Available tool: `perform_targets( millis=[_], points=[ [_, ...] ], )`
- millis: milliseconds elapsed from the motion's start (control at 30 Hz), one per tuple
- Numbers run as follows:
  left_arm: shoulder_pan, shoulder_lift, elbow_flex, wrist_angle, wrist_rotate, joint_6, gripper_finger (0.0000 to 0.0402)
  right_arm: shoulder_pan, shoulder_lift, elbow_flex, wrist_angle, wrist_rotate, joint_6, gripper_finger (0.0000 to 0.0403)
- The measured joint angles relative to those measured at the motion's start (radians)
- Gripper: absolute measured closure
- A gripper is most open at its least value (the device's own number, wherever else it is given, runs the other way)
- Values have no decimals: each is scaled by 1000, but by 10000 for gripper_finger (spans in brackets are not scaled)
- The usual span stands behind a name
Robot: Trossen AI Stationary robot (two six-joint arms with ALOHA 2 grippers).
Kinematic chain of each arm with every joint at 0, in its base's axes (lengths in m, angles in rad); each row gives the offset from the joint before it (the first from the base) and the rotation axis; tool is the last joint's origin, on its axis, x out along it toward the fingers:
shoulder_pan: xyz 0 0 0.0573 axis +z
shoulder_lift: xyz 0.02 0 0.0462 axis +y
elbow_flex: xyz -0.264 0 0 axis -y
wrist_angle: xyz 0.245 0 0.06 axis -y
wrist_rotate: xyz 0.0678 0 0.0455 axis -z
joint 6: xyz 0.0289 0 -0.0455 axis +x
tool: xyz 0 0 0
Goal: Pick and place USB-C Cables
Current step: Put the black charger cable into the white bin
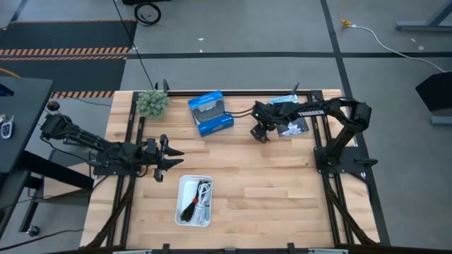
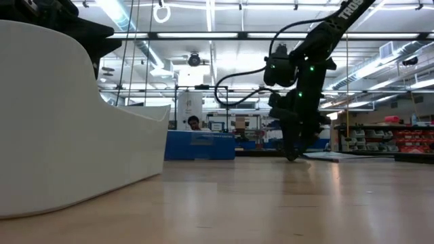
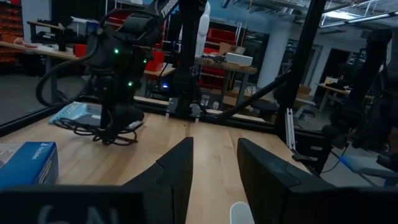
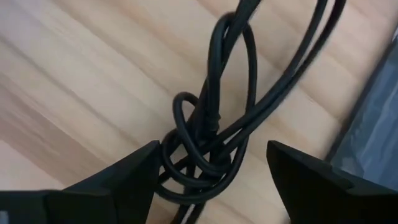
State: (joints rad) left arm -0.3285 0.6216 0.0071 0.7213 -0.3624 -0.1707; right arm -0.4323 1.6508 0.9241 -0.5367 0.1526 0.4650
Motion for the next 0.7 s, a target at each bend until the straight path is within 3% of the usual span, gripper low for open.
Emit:
perform_targets(
  millis=[367,700],
  points=[
    [0,0,0,0,0,0,269,-11,0,-35,63,-34,-53,159],
    [0,0,0,0,0,0,269,-8,0,-41,94,-26,-168,274]
  ],
)
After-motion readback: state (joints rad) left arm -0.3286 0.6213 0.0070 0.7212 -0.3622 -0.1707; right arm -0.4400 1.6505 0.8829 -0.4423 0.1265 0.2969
